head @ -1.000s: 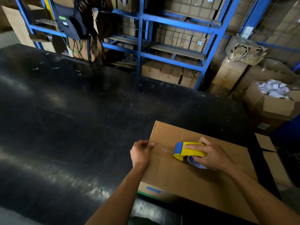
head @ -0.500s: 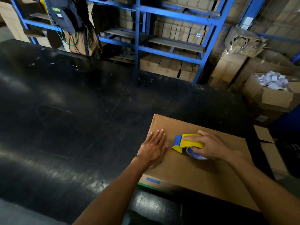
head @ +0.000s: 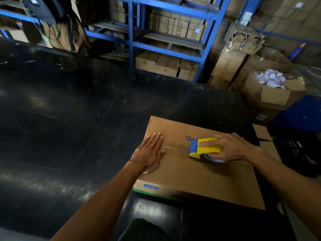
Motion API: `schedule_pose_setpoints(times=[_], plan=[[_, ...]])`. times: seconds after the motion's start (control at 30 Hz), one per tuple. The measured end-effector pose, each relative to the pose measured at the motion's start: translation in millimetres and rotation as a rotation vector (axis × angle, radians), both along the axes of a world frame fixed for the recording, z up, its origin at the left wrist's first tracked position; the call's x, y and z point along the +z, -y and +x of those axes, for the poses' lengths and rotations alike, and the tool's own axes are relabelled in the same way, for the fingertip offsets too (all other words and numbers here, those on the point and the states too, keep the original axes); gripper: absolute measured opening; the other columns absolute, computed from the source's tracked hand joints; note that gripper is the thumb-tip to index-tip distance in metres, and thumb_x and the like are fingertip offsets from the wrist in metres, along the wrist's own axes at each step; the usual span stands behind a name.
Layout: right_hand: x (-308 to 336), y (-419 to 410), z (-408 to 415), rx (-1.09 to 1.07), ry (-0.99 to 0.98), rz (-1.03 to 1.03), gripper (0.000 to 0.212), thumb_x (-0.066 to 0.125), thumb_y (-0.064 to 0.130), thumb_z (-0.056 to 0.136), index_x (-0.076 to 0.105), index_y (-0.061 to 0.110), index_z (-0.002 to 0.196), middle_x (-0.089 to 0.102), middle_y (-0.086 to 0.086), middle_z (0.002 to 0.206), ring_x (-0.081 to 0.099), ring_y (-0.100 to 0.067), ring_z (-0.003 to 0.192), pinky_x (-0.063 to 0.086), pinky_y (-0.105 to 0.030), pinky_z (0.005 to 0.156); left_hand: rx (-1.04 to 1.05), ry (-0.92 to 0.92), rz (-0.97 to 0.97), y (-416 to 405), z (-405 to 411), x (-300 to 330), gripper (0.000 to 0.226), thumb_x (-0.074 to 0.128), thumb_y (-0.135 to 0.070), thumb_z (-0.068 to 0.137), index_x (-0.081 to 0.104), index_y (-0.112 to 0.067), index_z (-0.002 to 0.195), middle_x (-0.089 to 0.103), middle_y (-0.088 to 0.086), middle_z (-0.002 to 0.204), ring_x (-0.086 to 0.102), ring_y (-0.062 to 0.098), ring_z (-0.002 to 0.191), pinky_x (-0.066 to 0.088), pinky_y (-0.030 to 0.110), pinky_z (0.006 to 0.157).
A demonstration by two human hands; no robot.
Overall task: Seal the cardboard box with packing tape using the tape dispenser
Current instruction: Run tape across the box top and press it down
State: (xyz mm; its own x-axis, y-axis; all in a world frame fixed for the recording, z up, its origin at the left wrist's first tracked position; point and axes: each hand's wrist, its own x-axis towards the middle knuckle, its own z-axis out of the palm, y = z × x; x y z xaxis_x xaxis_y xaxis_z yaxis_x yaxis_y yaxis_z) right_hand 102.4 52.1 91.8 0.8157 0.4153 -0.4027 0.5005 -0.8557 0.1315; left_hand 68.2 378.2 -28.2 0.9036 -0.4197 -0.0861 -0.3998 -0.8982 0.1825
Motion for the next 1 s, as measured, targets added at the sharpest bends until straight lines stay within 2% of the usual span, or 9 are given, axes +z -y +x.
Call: schedule_pose_setpoints(times=[0.1, 0.17, 0.27, 0.37, 0.43, 0.53, 0.6, 0.77, 1.0], plan=[[-3.2, -3.7, 1.8, -0.024, -0.029, -0.005, 0.062, 0.044, 0.077, 0.081, 0.026, 0.064, 0.139, 0.039, -0.007, 0.148, 0.042, -0.026, 0.13, 0.038, -0.037, 0.096, -0.002, -0.001, 0.066, 2.4, -1.4, 4.2, 0.068, -0.004, -0.052, 0.1, -0.017, -0.012, 0.153, -0.023, 0.004, 0.162, -0.024, 0.018, 0.147, -0.016, 0.037, 0.12], [-4.5, -3.6, 1.7, -0.058, -0.069, 0.023, 0.066, 0.043, 0.082, 0.076, 0.025, 0.065, 0.138, 0.036, -0.006, 0.15, 0.039, -0.026, 0.133, 0.036, -0.039, 0.1, 0.042, 0.006, 0.111, 9.3, -0.7, 4.2, 0.079, -0.006, -0.06, 0.094, -0.013, -0.009, 0.155, -0.018, 0.009, 0.163, -0.018, 0.025, 0.15, -0.011, 0.043, 0.123], [-4.3, -3.0, -0.2, -0.088, -0.093, 0.098, 0.074, 0.037, 0.092, 0.066, 0.028, 0.067, 0.135, 0.038, -0.006, 0.148, 0.04, -0.026, 0.13, 0.037, -0.036, 0.096, 0.022, 0.051, 0.033, 44.8, -3.9, 1.2, 0.094, 0.005, -0.072, 0.093, -0.001, -0.003, 0.156, -0.008, 0.018, 0.165, -0.01, 0.032, 0.152, -0.001, 0.049, 0.124], [-7.2, -4.0, -1.2, -0.115, -0.079, 0.134, 0.067, 0.045, 0.083, 0.074, 0.034, 0.063, 0.136, 0.033, -0.007, 0.154, 0.037, -0.029, 0.136, 0.038, -0.042, 0.105, -0.084, 0.087, -0.029, 83.6, -11.9, -3.5, 0.094, 0.015, -0.071, 0.093, 0.003, -0.003, 0.156, 0.0, 0.016, 0.166, -0.007, 0.026, 0.153, -0.003, 0.044, 0.124], [-12.8, -3.5, -0.4, -0.089, -0.054, 0.164, 0.06, 0.048, 0.078, 0.078, 0.039, 0.061, 0.135, 0.042, -0.007, 0.147, 0.044, -0.028, 0.13, 0.042, -0.04, 0.1, -0.068, 0.076, 0.006, 89.7, -12.6, -4.6, 0.092, 0.011, -0.071, 0.093, 0.0, -0.007, 0.157, -0.004, 0.012, 0.166, -0.01, 0.022, 0.153, -0.005, 0.042, 0.124], [-17.3, -0.1, 5.0, -0.025, -0.005, 0.227, 0.053, 0.053, 0.074, 0.078, 0.047, 0.06, 0.129, 0.057, -0.003, 0.116, 0.056, -0.023, 0.109, 0.047, -0.035, 0.086, -0.064, 0.06, 0.054, 87.6, -11.4, -4.4, 0.092, 0.005, -0.072, 0.091, -0.003, -0.009, 0.157, -0.008, 0.009, 0.166, -0.012, 0.02, 0.153, -0.005, 0.041, 0.124], [-17.8, 2.4, 7.2, 0.01, 0.0, 0.245, 0.053, 0.055, 0.074, 0.077, 0.05, 0.06, 0.127, 0.06, -0.002, 0.11, 0.057, -0.022, 0.107, 0.047, -0.035, 0.085, -0.055, 0.067, 0.077, 88.8, -11.4, -5.8, 0.091, 0.008, -0.072, 0.093, -0.003, -0.009, 0.158, -0.008, 0.008, 0.166, -0.011, 0.019, 0.153, -0.003, 0.041, 0.124], [-12.7, 16.5, 10.9, 0.093, 0.003, 0.236, 0.054, 0.054, 0.075, 0.077, 0.048, 0.06, 0.128, 0.062, -0.005, 0.112, 0.057, -0.022, 0.108, 0.044, -0.031, 0.083, -0.036, 0.079, 0.093, 89.1, -11.9, -3.9, 0.089, 0.01, -0.073, 0.093, -0.001, -0.013, 0.159, -0.006, 0.005, 0.167, -0.009, 0.017, 0.153, -0.002, 0.039, 0.125], [-3.4, 133.2, -0.7, 0.099, -0.036, 0.242, 0.054, 0.053, 0.076, 0.077, 0.048, 0.06, 0.129, 0.064, 0.003, 0.126, 0.059, -0.017, 0.112, 0.04, -0.025, 0.082, -0.037, 0.025, 0.116, 95.4, -14.0, 6.6, 0.091, 0.008, -0.075, 0.092, -0.008, -0.014, 0.158, -0.013, 0.004, 0.166, -0.018, 0.016, 0.151, -0.007, 0.038, 0.124]])
